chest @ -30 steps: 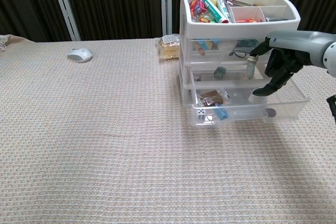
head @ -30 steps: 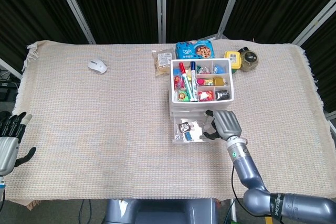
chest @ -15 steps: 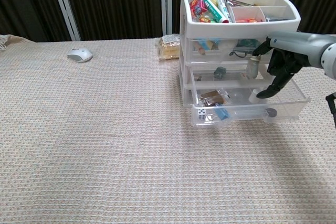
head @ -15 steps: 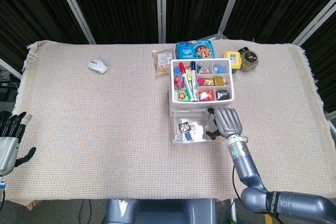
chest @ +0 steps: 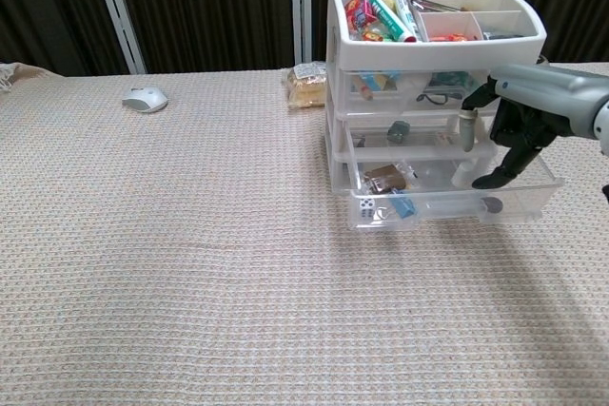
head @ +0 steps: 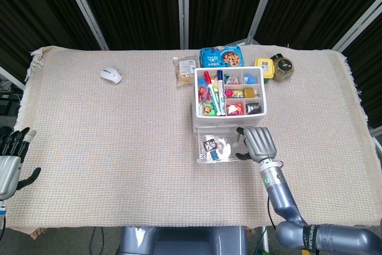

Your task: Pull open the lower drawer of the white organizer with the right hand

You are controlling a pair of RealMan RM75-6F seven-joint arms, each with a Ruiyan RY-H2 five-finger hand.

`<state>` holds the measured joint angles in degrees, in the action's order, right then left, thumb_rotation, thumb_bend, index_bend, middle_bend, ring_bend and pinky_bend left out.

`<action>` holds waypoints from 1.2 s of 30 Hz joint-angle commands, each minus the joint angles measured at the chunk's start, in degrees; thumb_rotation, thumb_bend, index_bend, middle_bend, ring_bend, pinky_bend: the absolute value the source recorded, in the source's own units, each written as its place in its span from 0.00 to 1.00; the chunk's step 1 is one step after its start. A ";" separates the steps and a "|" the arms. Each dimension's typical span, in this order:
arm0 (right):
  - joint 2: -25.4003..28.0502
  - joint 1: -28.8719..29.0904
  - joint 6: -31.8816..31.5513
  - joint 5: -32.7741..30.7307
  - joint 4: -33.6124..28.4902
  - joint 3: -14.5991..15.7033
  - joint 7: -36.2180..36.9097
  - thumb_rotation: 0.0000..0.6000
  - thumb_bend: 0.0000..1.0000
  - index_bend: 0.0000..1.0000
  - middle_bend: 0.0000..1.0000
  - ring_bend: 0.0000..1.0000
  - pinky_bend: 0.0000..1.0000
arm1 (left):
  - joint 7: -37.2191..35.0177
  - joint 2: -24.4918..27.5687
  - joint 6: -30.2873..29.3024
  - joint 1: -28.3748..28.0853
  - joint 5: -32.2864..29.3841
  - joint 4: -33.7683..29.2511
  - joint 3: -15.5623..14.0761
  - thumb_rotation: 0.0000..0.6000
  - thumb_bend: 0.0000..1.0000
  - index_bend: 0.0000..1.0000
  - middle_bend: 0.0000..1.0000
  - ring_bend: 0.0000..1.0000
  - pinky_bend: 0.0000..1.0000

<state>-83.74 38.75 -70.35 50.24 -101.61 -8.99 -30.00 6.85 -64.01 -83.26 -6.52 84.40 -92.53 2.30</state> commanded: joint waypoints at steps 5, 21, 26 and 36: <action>-0.15 -1.57 -1.39 2.71 -0.96 1.12 0.50 1.00 0.06 0.51 1.00 1.00 0.57 | 0.20 -0.03 0.02 -0.02 -0.08 -0.04 0.03 1.00 0.32 0.00 0.00 0.00 0.00; -4.02 -3.23 -2.07 11.77 7.42 2.18 5.24 1.00 0.19 0.47 1.00 1.00 0.57 | 0.17 -0.02 0.02 0.00 -0.10 -0.05 0.02 1.00 0.32 0.00 0.00 0.00 0.00; -4.69 -3.45 -1.04 12.51 9.16 1.97 5.69 1.00 0.20 0.47 1.00 1.00 0.57 | 0.23 -0.03 0.03 -0.01 -0.11 -0.06 0.04 1.00 0.32 0.00 0.00 0.00 0.00; -4.90 -3.04 1.82 11.96 10.82 0.85 4.65 1.00 0.20 0.50 1.00 1.00 0.57 | 0.18 -0.02 0.06 -0.03 -0.11 -0.04 0.04 1.00 0.32 0.00 0.00 0.00 0.00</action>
<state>-88.61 35.69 -68.62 62.28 -90.87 -8.06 -25.27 7.04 -64.03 -83.20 -6.54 84.29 -92.58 2.33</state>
